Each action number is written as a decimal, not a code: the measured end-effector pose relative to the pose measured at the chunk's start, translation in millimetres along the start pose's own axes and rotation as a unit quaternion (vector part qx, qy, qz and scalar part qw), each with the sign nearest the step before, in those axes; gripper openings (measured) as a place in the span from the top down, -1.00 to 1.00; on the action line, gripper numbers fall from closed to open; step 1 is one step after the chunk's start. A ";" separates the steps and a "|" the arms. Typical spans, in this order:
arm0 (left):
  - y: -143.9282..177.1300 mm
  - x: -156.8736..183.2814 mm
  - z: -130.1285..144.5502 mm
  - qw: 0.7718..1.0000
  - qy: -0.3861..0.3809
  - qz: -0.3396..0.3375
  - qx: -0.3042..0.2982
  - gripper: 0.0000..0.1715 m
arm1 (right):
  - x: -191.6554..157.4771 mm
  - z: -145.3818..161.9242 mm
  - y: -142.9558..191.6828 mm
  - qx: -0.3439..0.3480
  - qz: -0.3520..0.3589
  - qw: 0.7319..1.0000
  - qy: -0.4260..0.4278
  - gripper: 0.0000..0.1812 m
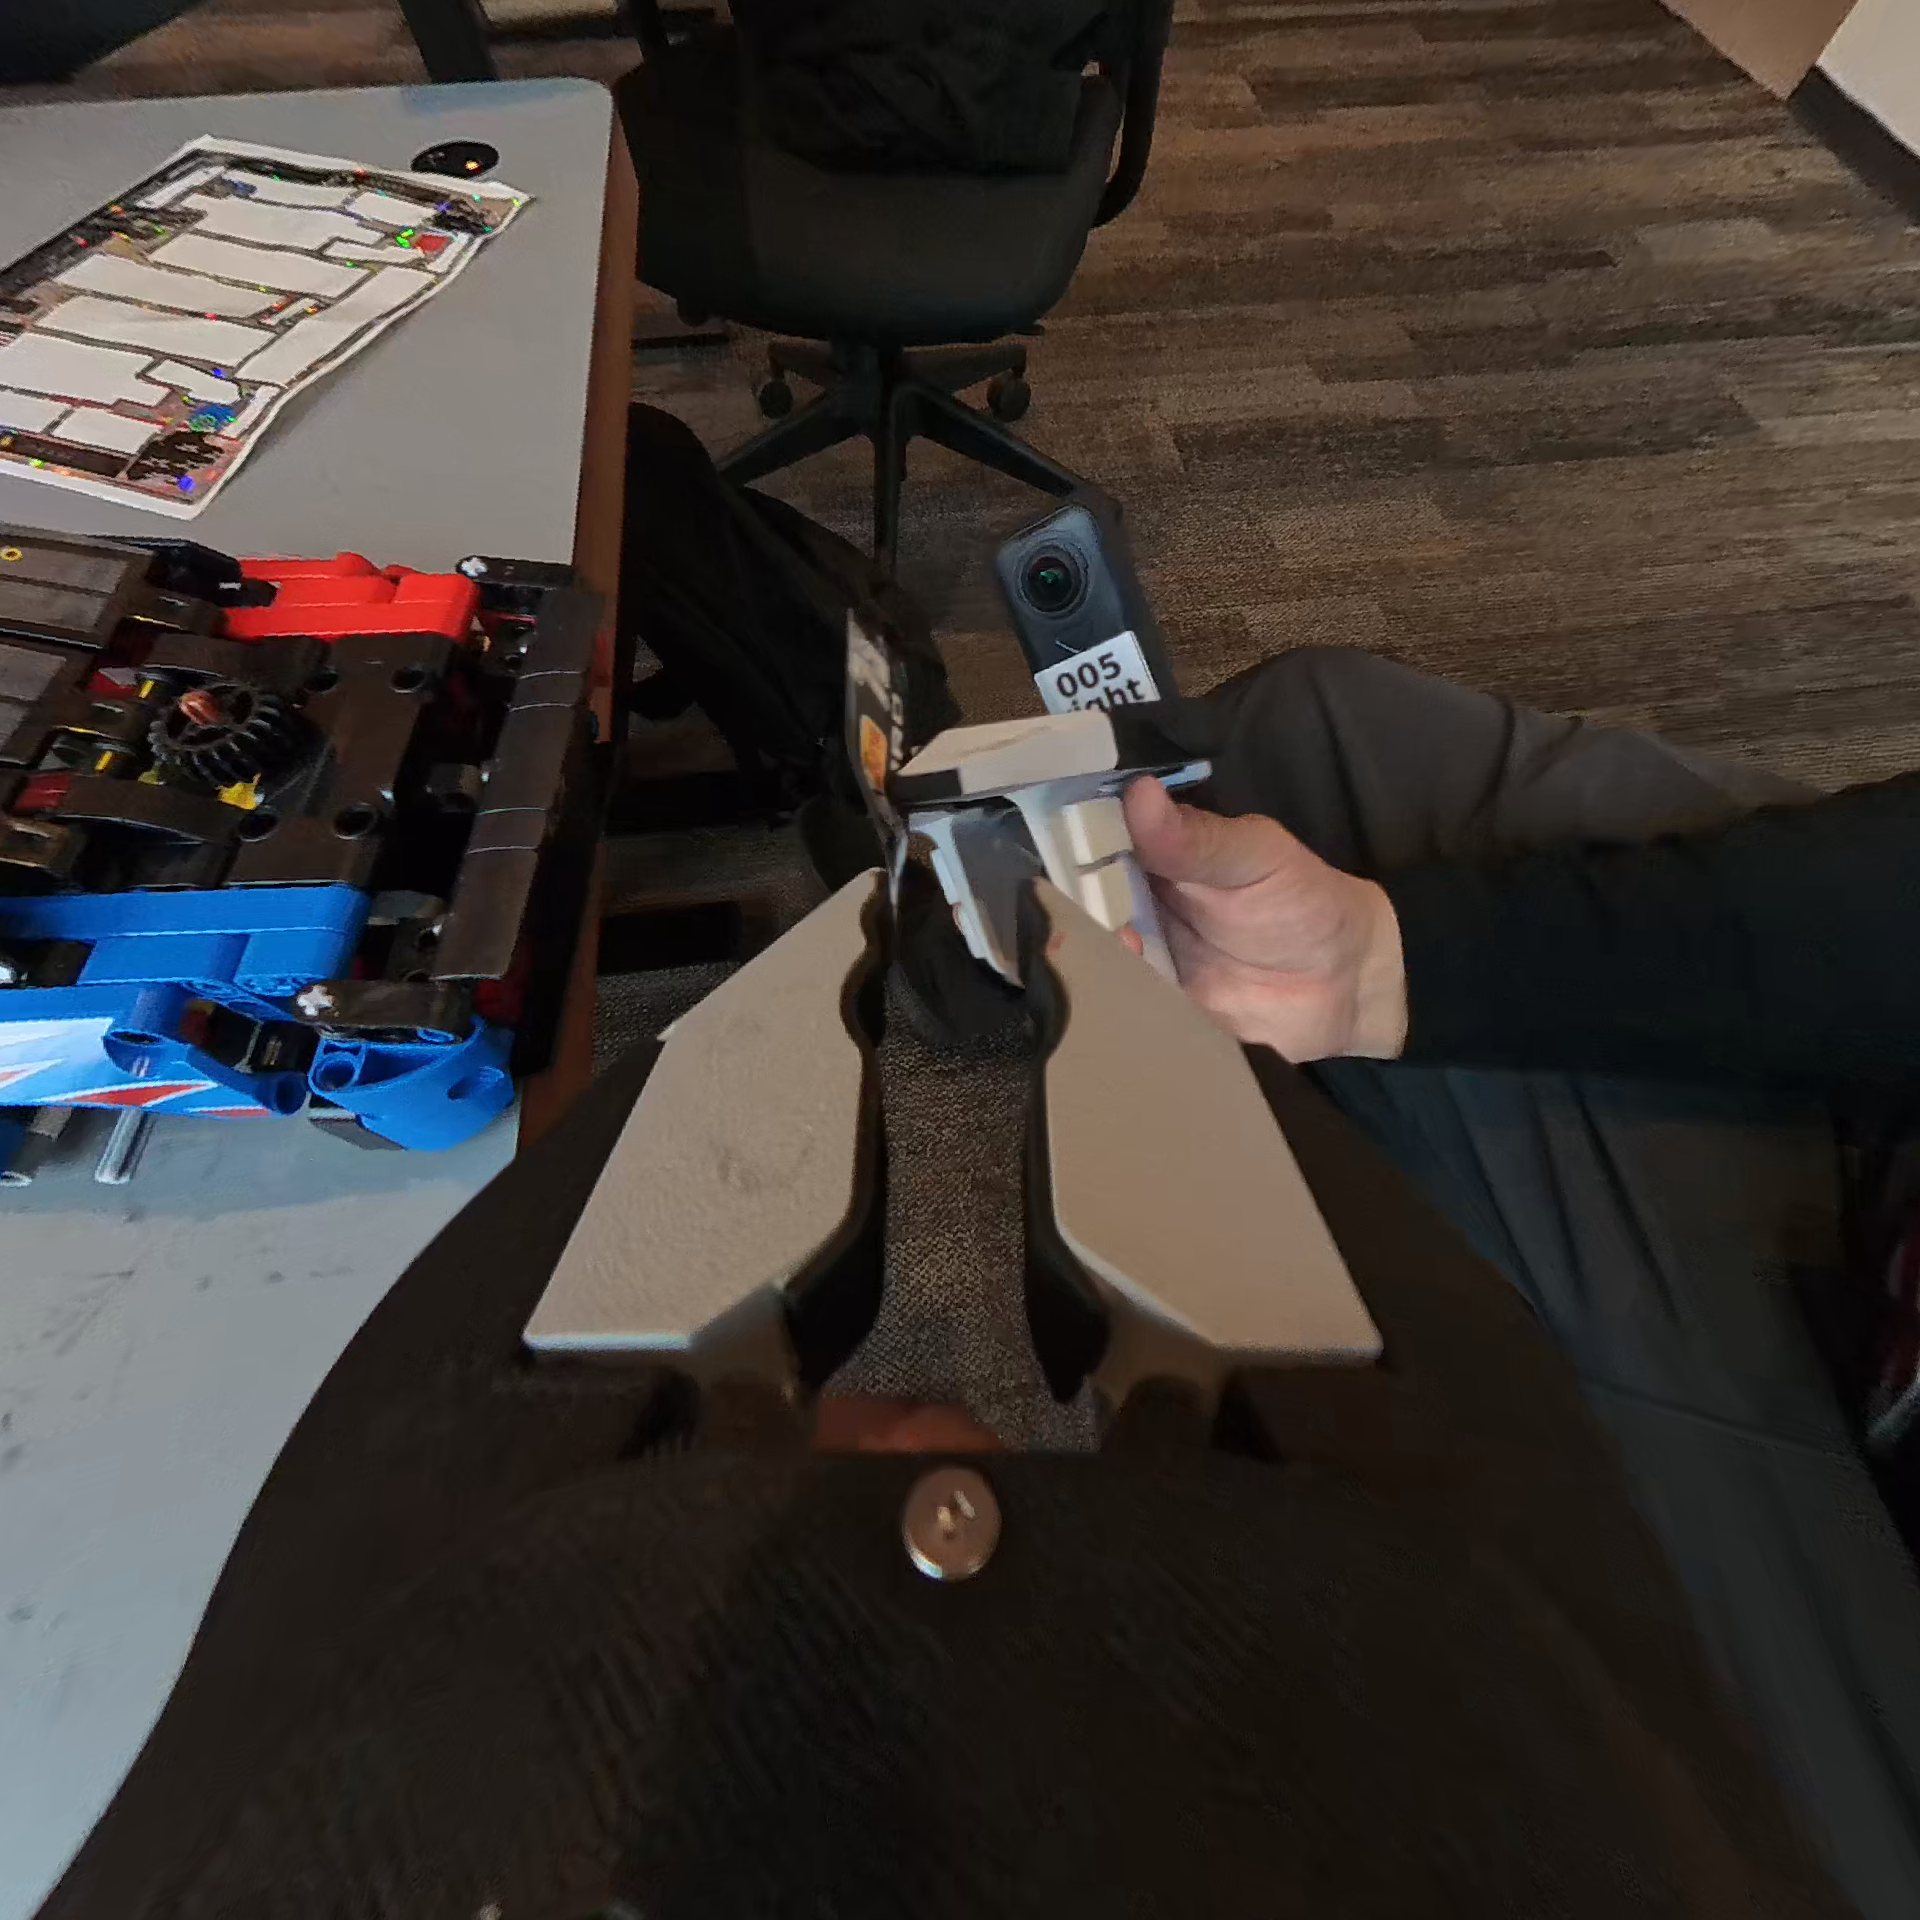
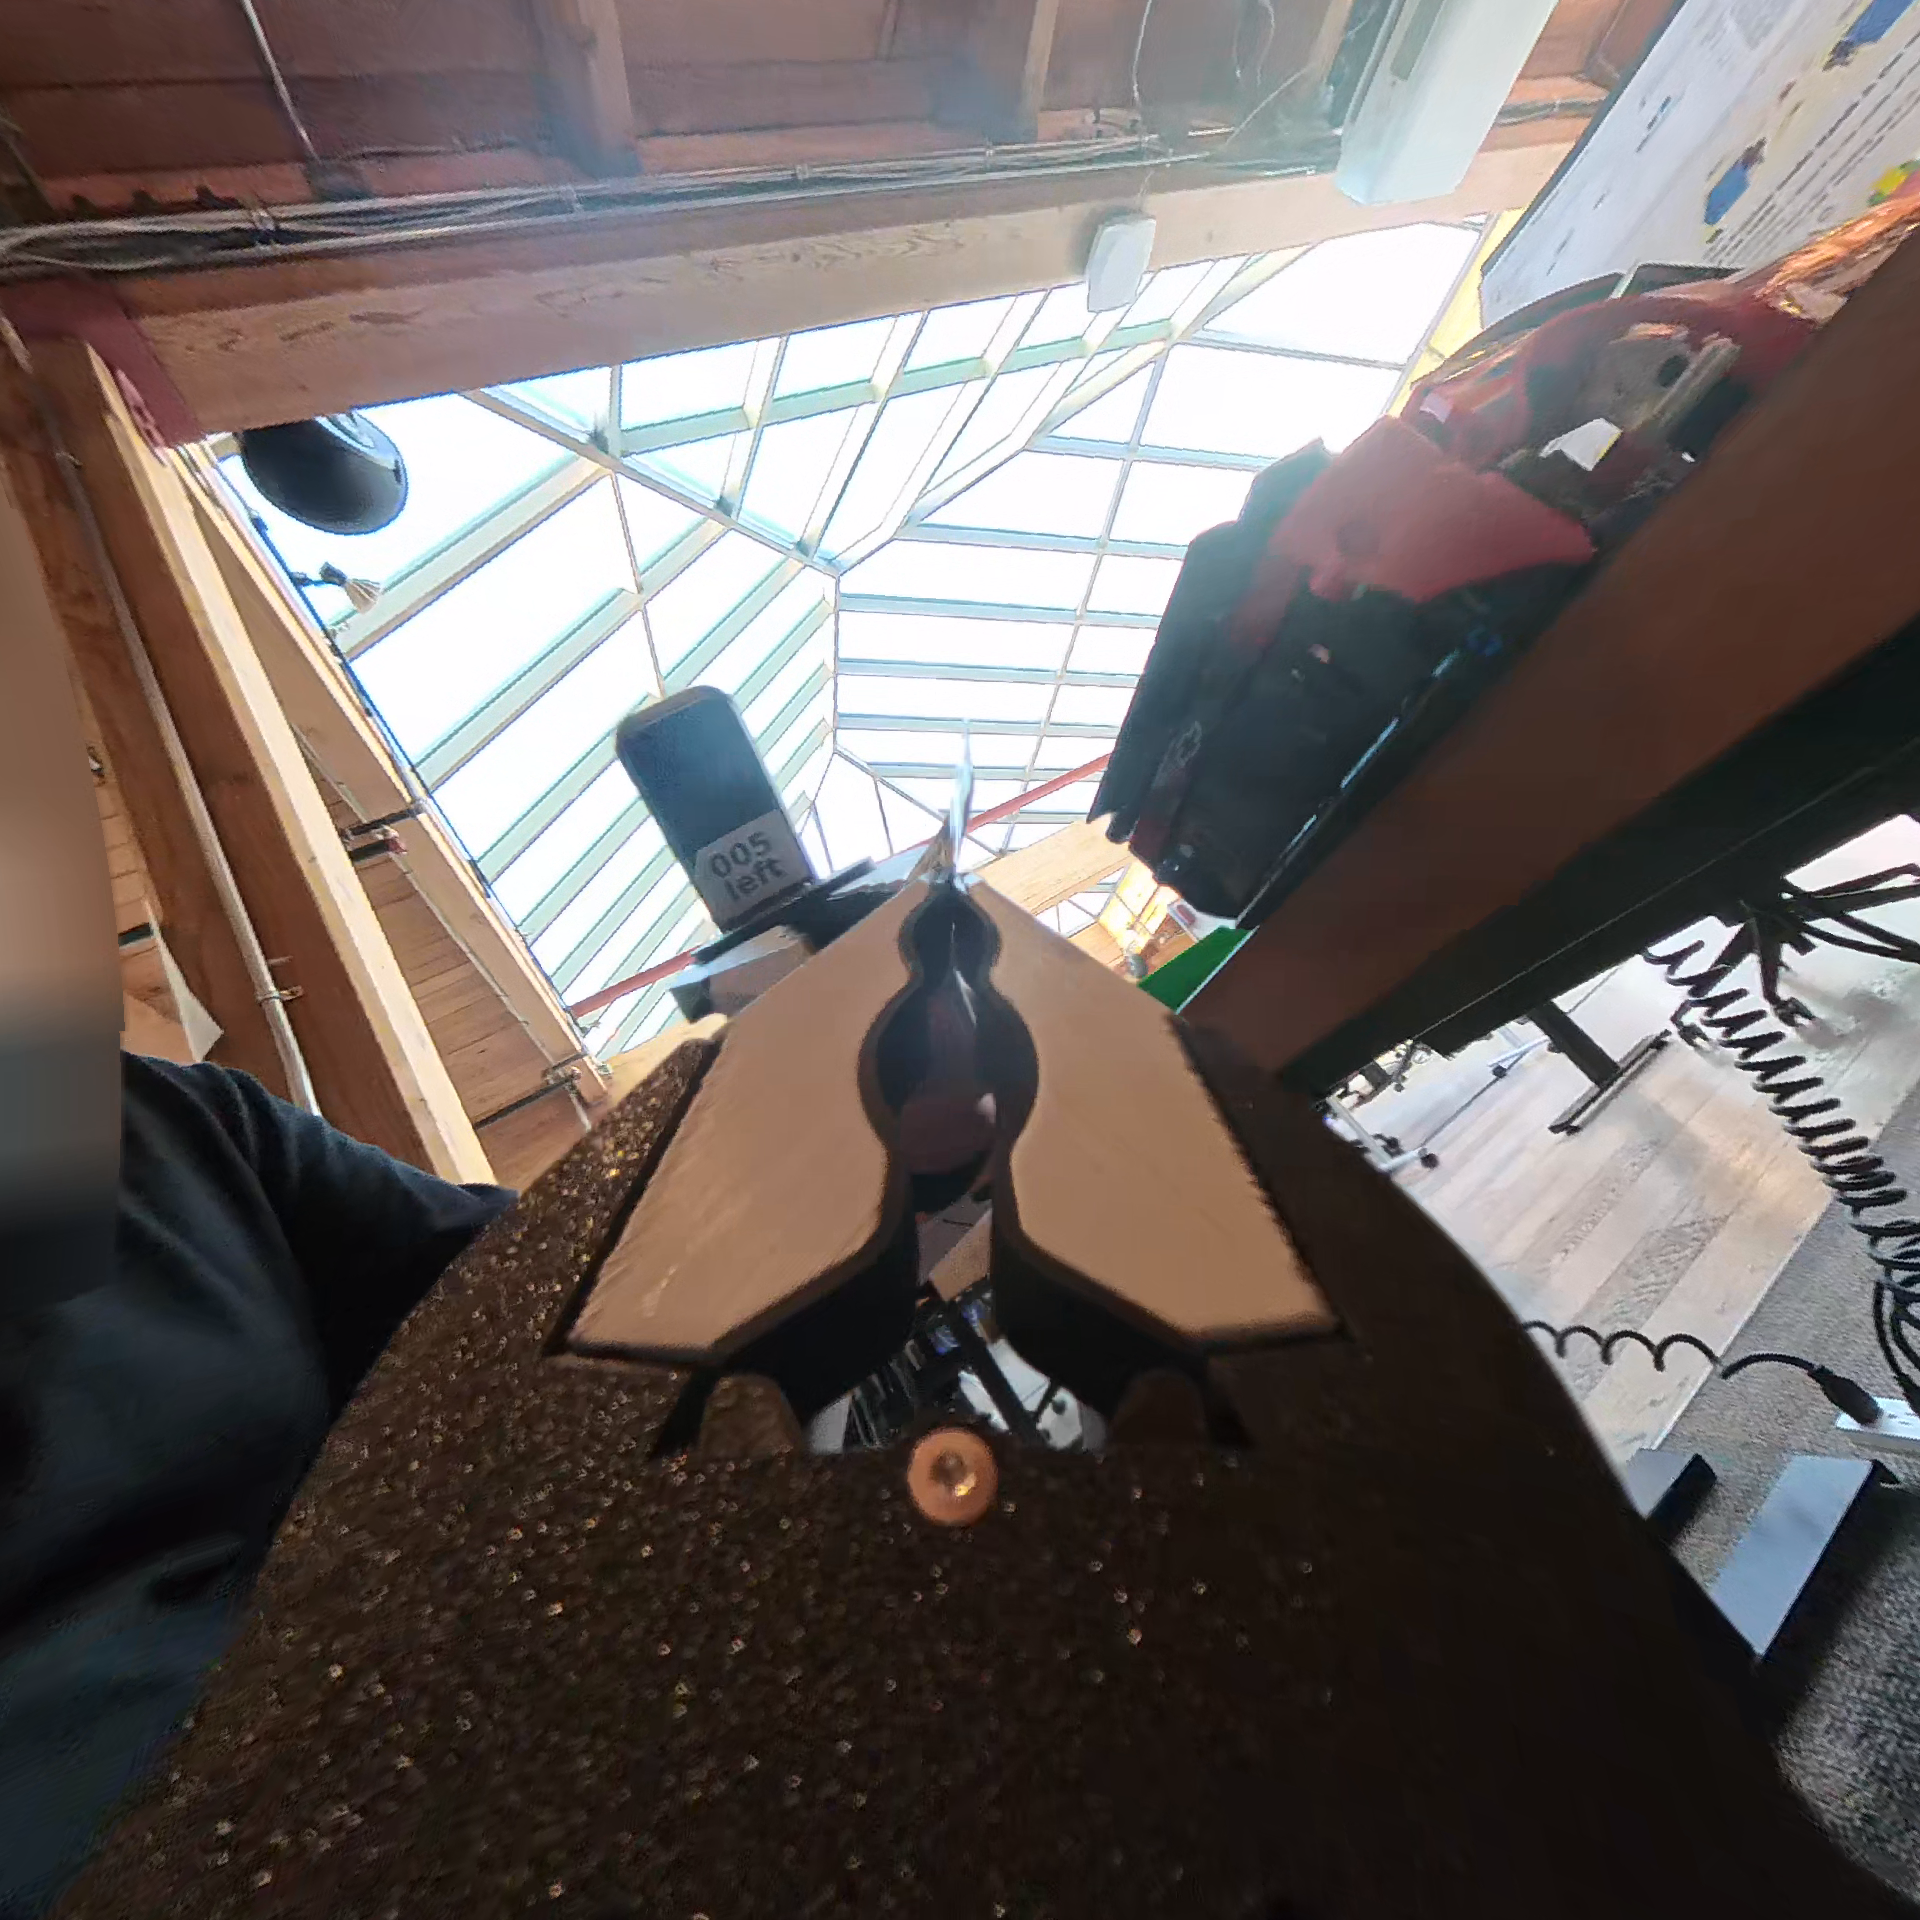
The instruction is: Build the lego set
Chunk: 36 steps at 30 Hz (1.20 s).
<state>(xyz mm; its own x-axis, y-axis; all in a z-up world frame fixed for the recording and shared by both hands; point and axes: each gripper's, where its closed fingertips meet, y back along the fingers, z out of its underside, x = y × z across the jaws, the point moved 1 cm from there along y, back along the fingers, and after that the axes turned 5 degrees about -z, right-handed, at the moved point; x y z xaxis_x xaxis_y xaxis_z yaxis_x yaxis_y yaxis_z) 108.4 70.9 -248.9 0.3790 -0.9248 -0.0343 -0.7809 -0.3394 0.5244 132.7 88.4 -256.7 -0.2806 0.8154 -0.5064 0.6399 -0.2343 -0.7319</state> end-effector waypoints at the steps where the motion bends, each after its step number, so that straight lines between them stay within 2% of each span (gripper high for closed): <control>1: 0.9 1.8 1.1 1.000 -0.005 -0.005 -0.005 0.74 | 0.2 0.5 -0.7 -0.001 0.002 1.000 0.005 1.00; 3: 4.0 8.3 1.5 1.000 0.003 -0.003 -0.013 0.57 | -0.7 0.9 -3.3 -0.005 0.004 1.000 0.015 1.00; 5: 10.1 12.9 -1.9 0.999 0.034 0.002 -0.011 0.49 | -3.1 1.3 -6.8 -0.009 0.005 1.000 0.025 1.00; 8: 30.2 6.8 -3.4 0.997 0.073 -0.021 0.010 0.43 | -9.2 -36.3 14.3 0.094 -0.006 0.995 0.018 1.00; 10: 47.7 1.1 -1.3 0.995 0.094 -0.034 0.029 0.15 | -13.2 -41.9 22.3 0.084 -0.019 0.996 0.023 1.00; 12: 60.8 -5.8 9.6 0.994 0.089 -0.057 0.018 0.00 | -17.4 -30.4 13.4 0.044 -0.037 0.998 0.022 1.00; 15: 75.9 -14.4 25.4 0.991 0.094 -0.092 0.004 0.04 | -18.4 -10.1 0.7 -0.006 -0.049 0.999 0.019 1.00; 17: 83.4 -13.4 35.9 0.988 0.113 -0.105 0.008 0.03 | -16.7 -5.6 -1.0 -0.013 -0.049 0.999 0.016 1.00; 21: 90.9 4.8 68.6 0.987 0.097 -0.128 0.005 0.12 | -18.7 -3.6 -2.1 -0.016 -0.060 0.998 0.010 1.00; 27: 104.4 44.8 105.3 0.990 0.070 -0.125 0.004 0.09 | -13.8 10.1 -9.3 -0.046 -0.063 0.997 -0.006 1.00; 31: 126.0 27.4 108.0 0.984 0.060 -0.166 0.041 0.07 | -11.5 24.1 -20.4 -0.058 -0.102 0.992 -0.042 1.00; 33: 137.3 16.1 102.5 0.978 0.065 -0.182 0.083 0.10 | -13.4 31.1 -26.0 -0.057 -0.137 0.987 -0.062 1.00; 36: 143.8 8.8 105.3 0.975 0.082 -0.173 0.115 0.11 | -8.1 36.7 -34.3 -0.057 -0.187 0.977 -0.092 1.00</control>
<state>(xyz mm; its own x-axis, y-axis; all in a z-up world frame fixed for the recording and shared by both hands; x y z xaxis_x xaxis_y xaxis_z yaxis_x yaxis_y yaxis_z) -52.8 -4.2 -263.4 0.6992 -0.7143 -0.0302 -0.6751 -0.6736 0.3010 86.8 70.4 -244.2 -0.6262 0.7217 -0.2949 0.5407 0.1294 -0.8312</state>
